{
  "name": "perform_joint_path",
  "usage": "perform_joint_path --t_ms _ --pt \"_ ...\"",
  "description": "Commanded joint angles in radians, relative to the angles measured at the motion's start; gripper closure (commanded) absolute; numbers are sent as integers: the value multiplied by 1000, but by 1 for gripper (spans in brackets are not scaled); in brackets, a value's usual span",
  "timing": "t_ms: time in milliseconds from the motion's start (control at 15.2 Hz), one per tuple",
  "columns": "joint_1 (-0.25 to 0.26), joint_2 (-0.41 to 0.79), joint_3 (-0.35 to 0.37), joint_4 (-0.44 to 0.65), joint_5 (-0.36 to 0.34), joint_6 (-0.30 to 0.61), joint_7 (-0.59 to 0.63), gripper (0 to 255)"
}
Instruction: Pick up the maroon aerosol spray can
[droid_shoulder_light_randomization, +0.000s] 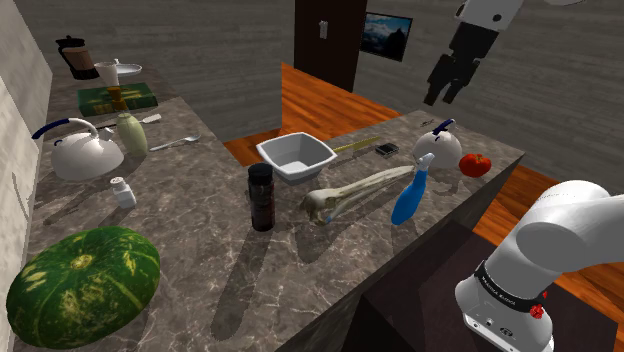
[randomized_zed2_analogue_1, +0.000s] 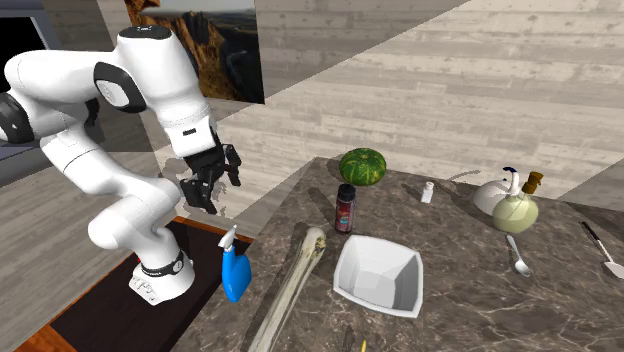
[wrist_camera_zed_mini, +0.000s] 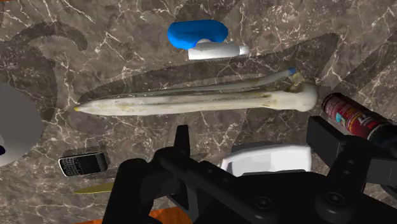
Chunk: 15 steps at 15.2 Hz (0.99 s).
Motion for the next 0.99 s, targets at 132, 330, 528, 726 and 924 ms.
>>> perform_joint_path --t_ms 132,330,528,726,924 --pt "10 29 48 -2 22 28 53 0" --pt "23 82 120 4 51 71 133 0" --pt "34 148 189 23 73 113 212 0" --pt "41 225 257 55 88 154 292 0" --pt "44 313 324 98 91 192 373 0"
